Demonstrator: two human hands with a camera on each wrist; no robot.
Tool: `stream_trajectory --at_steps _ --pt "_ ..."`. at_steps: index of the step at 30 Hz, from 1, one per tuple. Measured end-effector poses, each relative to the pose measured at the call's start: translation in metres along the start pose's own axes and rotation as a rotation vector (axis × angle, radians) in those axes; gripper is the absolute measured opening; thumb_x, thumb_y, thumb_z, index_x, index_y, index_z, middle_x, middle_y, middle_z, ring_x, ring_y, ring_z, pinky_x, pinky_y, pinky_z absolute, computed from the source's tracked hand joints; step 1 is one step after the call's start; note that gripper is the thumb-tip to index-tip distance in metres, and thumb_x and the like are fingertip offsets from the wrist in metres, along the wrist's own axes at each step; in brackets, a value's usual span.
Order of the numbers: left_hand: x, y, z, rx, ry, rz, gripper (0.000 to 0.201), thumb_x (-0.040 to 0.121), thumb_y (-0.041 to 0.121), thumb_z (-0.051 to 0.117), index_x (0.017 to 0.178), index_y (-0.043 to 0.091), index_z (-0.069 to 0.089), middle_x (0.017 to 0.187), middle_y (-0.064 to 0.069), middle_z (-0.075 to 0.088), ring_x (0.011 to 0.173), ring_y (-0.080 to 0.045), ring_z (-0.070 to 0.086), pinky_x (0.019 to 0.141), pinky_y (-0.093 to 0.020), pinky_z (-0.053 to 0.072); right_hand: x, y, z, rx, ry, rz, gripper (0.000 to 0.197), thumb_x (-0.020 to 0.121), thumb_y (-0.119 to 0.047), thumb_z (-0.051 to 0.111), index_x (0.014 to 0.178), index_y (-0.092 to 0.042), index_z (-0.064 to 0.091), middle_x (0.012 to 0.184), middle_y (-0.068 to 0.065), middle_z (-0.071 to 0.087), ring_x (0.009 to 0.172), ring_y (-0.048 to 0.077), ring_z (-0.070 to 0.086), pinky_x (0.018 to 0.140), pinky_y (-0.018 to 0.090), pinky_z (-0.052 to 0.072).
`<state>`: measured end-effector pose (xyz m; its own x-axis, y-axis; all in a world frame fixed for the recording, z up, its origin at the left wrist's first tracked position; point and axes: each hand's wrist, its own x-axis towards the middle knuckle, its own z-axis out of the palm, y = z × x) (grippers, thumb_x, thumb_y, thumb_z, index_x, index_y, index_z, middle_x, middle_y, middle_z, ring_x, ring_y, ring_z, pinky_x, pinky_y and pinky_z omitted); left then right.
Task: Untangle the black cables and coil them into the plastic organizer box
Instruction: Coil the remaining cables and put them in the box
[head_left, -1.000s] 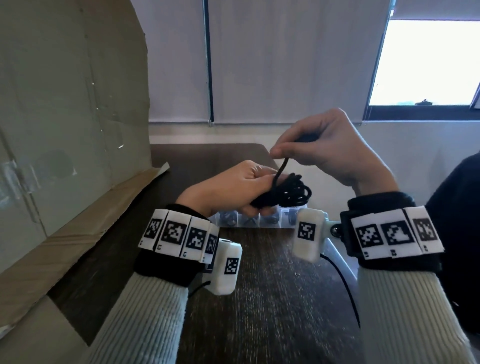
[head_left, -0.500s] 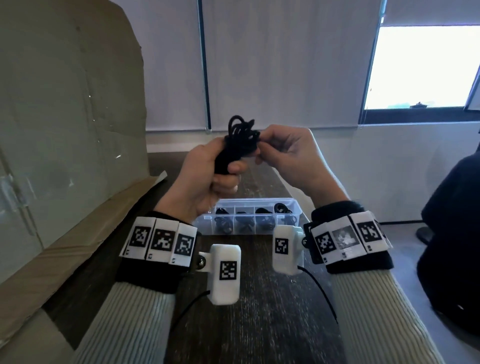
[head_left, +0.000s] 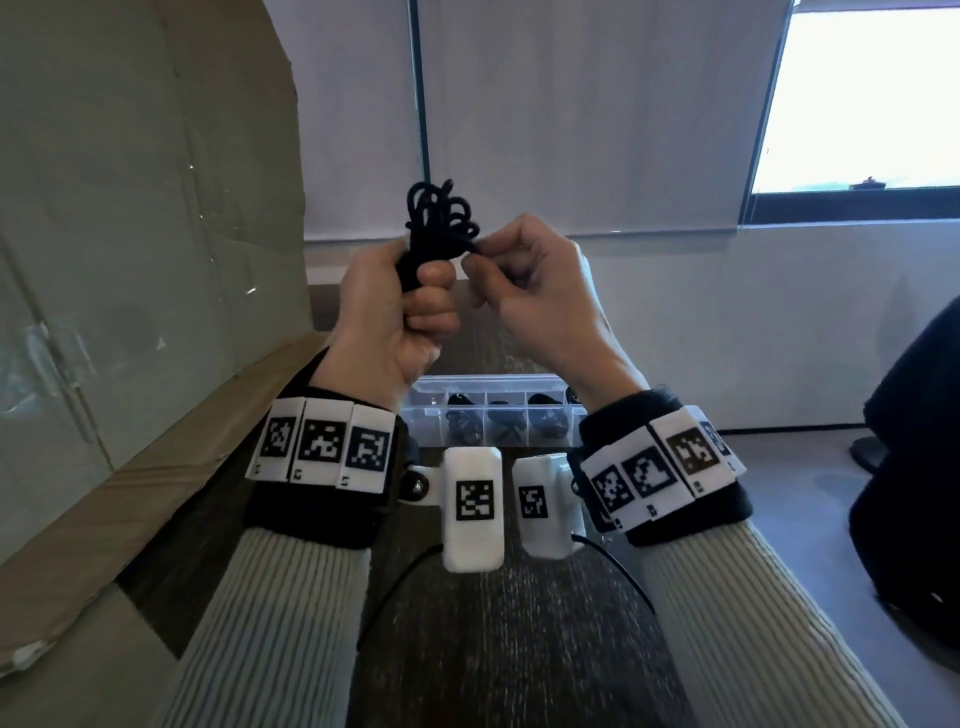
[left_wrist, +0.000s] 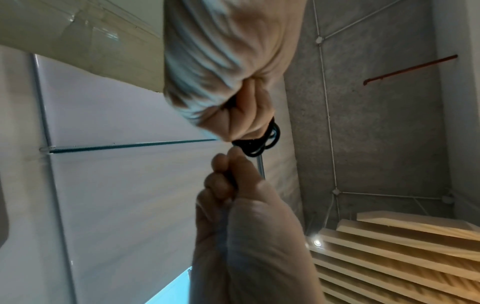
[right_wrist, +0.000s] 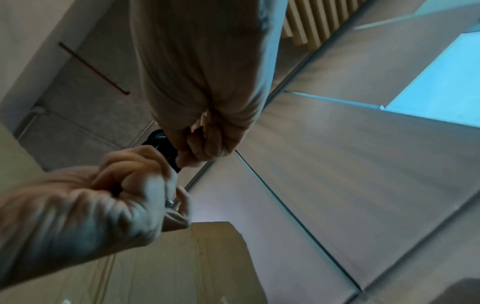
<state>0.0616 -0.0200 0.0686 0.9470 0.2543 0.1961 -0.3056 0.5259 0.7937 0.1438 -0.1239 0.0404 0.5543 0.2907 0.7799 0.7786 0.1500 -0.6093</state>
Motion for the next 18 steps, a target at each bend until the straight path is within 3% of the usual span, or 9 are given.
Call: stream_trajectory --at_steps 5,8,10,12,15,18 --pt "0.003 0.000 -0.003 -0.242 -0.134 -0.110 0.056 0.098 0.015 0.019 0.048 0.011 0.045 0.042 0.008 0.035 0.022 -0.004 0.027 0.030 -0.009 0.014 -0.009 0.005 0.006 0.104 -0.155 0.067 0.026 0.087 0.008 0.062 0.073 -0.013 0.056 0.058 -0.002 0.062 0.051 0.000 0.058 0.055 0.015 0.047" --pt "0.003 0.001 -0.006 -0.169 -0.079 -0.105 0.047 0.098 0.016 0.020 0.057 0.014 0.041 0.040 0.009 0.034 0.021 -0.004 0.025 0.028 -0.010 0.013 -0.006 0.002 0.003 -0.006 -0.186 0.039 0.020 0.086 -0.005 0.065 0.072 -0.017 0.059 0.064 0.015 0.067 0.056 0.018 0.063 0.061 0.036 0.054" --pt "0.005 0.002 -0.010 -0.108 -0.031 -0.086 0.040 0.098 0.015 0.019 0.062 0.017 0.036 0.038 0.010 0.033 0.021 -0.003 0.023 0.027 -0.010 0.012 -0.002 -0.004 -0.003 -0.117 -0.198 -0.008 0.012 0.081 -0.016 0.066 0.070 -0.018 0.062 0.065 0.010 0.068 0.058 0.028 0.063 0.061 0.039 0.053" --pt "0.009 0.001 -0.017 -0.098 -0.001 -0.087 0.037 0.095 0.013 0.019 0.061 0.019 0.032 0.036 0.011 0.030 0.021 -0.003 0.023 0.026 -0.010 0.011 -0.001 -0.013 -0.010 -0.230 -0.236 -0.079 0.010 0.079 -0.018 0.066 0.071 -0.013 0.065 0.061 -0.001 0.064 0.057 0.023 0.061 0.059 0.031 0.049" --pt "0.012 -0.001 -0.024 -0.115 -0.002 -0.102 0.025 0.077 0.005 0.029 0.058 0.021 0.030 0.034 0.011 0.028 0.020 -0.004 0.023 0.024 -0.012 0.012 -0.004 -0.029 -0.014 -0.385 -0.352 -0.152 0.011 0.081 -0.010 0.066 0.070 -0.014 0.065 0.056 -0.012 0.056 0.052 0.003 0.048 0.059 0.017 0.039" --pt "0.012 0.000 -0.027 -0.125 -0.013 -0.086 0.020 0.069 0.007 0.033 0.054 0.020 0.032 0.033 0.010 0.029 0.019 -0.004 0.023 0.023 -0.012 0.012 -0.005 -0.037 -0.014 -0.418 -0.384 -0.156 0.012 0.081 -0.008 0.066 0.070 -0.014 0.067 0.054 -0.016 0.053 0.050 0.000 0.047 0.057 0.010 0.035"
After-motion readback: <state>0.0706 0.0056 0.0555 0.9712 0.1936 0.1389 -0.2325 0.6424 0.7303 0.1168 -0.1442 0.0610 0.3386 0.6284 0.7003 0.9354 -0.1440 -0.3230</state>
